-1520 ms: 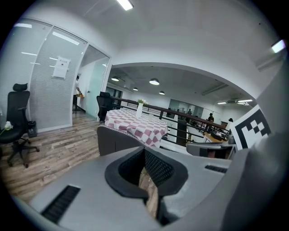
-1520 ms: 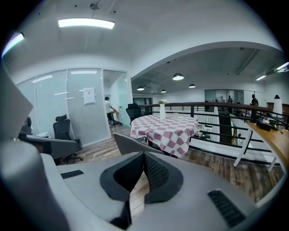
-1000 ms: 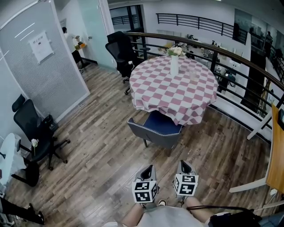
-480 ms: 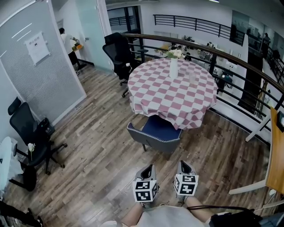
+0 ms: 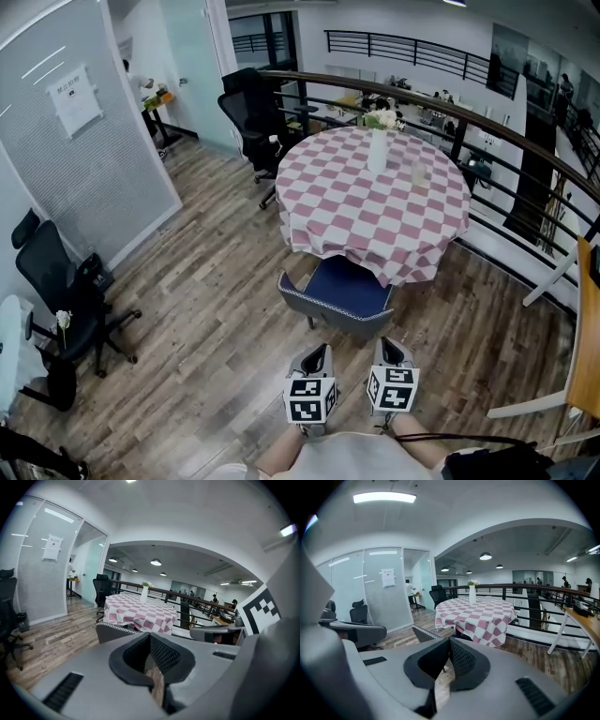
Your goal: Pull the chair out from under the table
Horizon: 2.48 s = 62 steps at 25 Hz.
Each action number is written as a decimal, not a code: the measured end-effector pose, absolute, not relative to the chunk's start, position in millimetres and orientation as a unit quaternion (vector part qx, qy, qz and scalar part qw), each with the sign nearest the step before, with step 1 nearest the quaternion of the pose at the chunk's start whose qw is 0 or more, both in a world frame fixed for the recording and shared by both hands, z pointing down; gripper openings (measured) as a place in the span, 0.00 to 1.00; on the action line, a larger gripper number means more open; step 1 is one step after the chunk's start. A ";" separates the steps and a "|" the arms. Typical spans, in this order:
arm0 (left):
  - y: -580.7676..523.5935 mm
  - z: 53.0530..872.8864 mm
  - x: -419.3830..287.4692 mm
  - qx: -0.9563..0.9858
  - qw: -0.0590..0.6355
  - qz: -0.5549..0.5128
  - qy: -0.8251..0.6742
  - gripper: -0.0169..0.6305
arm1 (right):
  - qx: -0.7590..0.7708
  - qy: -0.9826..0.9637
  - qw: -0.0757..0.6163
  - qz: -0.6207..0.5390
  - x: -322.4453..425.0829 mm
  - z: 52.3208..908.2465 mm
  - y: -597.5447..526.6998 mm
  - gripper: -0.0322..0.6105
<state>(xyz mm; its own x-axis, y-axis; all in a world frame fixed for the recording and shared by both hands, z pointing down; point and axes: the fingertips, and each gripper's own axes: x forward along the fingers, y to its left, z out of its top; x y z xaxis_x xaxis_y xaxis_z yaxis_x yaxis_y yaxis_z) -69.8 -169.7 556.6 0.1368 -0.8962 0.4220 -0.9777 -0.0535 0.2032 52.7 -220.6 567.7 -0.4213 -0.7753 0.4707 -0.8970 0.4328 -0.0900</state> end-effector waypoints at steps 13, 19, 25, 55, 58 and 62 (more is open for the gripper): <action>-229.1 562.4 -126.5 0.741 0.226 0.103 -0.624 0.03 | 0.526 -0.812 0.182 0.176 -9.6 573.2 -269.5 0.08; -253.2 568.0 -144.5 0.756 0.230 0.111 -0.603 0.03 | 0.546 -0.799 0.180 0.178 -26.8 572.9 -288.4 0.08; -264.9 592.0 -144.6 0.768 0.246 0.138 -0.574 0.03 | 0.569 -0.782 0.185 0.177 -23.7 576.6 -289.1 0.08; -313.5 627.7 -101.1 0.835 0.172 0.323 -0.412 0.32 | 0.580 -0.763 0.201 0.203 45.8 587.4 -299.5 0.08; -313.4 641.0 -102.7 0.845 0.123 0.394 -0.341 0.36 | 0.581 -0.760 0.203 0.208 49.9 590.6 -297.3 0.08; -314.2 659.5 -102.6 0.845 0.074 0.473 -0.237 0.37 | 0.583 -0.756 0.207 0.213 54.2 593.3 -295.0 0.08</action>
